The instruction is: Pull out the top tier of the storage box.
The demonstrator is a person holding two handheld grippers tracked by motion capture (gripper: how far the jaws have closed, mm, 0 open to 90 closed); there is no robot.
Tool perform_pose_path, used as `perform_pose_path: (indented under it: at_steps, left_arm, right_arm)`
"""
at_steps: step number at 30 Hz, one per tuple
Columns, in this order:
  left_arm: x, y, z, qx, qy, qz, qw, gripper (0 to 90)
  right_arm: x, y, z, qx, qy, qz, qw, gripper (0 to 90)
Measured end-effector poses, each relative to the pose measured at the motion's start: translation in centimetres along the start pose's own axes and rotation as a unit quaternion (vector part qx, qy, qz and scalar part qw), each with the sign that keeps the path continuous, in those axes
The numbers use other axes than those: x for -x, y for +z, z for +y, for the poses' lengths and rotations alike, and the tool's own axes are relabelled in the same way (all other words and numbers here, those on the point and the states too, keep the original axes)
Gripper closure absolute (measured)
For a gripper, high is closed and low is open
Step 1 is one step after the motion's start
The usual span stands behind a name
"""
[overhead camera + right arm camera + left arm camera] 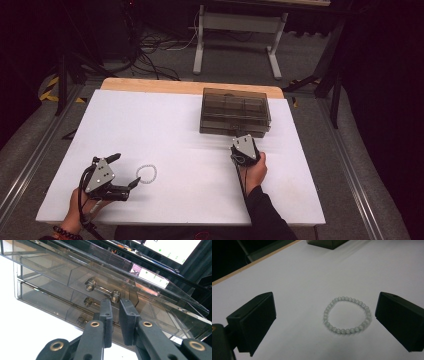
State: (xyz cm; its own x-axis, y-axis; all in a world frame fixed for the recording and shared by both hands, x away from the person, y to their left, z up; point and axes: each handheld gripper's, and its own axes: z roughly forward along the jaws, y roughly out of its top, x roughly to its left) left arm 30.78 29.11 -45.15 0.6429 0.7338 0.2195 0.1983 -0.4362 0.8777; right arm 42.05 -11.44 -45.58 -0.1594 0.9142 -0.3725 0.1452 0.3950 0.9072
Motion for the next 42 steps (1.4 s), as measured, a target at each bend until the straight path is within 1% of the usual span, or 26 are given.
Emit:
perform_pose_path:
  at_steps: [3,6,13,22,26,29,33,35,36,37,38,39,42]
  left_arm:
    - [0.1,0.0,0.0,0.0,0.001,-0.001,1.0,4.1]
    - [0.1,0.0,0.0,0.0,-0.002,0.0,1.0,4.1]
    - [0.1,0.0,0.0,0.0,-0.001,-0.001,1.0,4.1]
    - [0.1,0.1,0.0,-0.001,-0.002,-0.002,1.0,4.1]
    - [0.1,0.1,0.0,-0.001,-0.004,-0.002,1.0,4.1]
    - [0.1,0.1,0.0,-0.002,-0.002,-0.003,1.0,4.1]
    - [0.1,0.1,0.0,-0.002,-0.003,-0.002,1.0,4.2]
    - [0.1,0.1,0.0,-0.002,-0.002,-0.002,1.0,4.2]
    - [0.1,0.1,0.0,-0.002,-0.002,-0.002,1.0,4.2]
    - [0.1,0.1,0.0,-0.003,-0.002,-0.003,1.0,4.2]
    - [0.1,0.1,0.0,-0.003,-0.003,-0.003,1.0,4.2]
    - [0.1,0.1,0.0,-0.003,-0.002,-0.003,1.0,4.3]
    - [0.2,0.1,0.0,-0.003,-0.001,-0.004,1.0,4.3]
  right_arm:
    - [0.0,-0.2,-0.1,0.001,-0.001,0.0,1.0,81.8]
    - [0.1,-0.4,-0.2,0.001,-0.001,0.001,1.0,81.7]
    - [0.3,-1.0,-0.3,0.004,0.009,0.013,0.9999,81.4]
    - [0.5,-1.4,-0.5,0.004,0.005,0.021,0.9998,81.9]
    - [0.5,-1.5,-0.5,0.003,-0.001,0.022,0.9998,82.4]
    - [0.7,-1.5,-0.5,0.003,-0.003,0.027,0.9996,83.0]
    - [0.9,-2.0,-0.4,0.01,-0.003,0.034,0.9994,79.8]
    - [1.3,-2.2,-0.3,0.013,-0.002,0.046,0.9989,79.8]
    - [1.7,-2.4,-0.2,0.014,0.004,0.057,0.9983,82.6]
    - [2.1,-2.4,-0.1,0.013,0.013,0.076,0.9969,86.1]
    - [2.6,-2.5,0.0,0.013,0.024,0.093,0.9953,87.8]
    - [3.2,-2.6,0.2,0.011,0.032,0.101,0.9943,90.0]
    - [4.8,-2.7,0.7,0.012,0.052,0.115,0.9919,90.0]
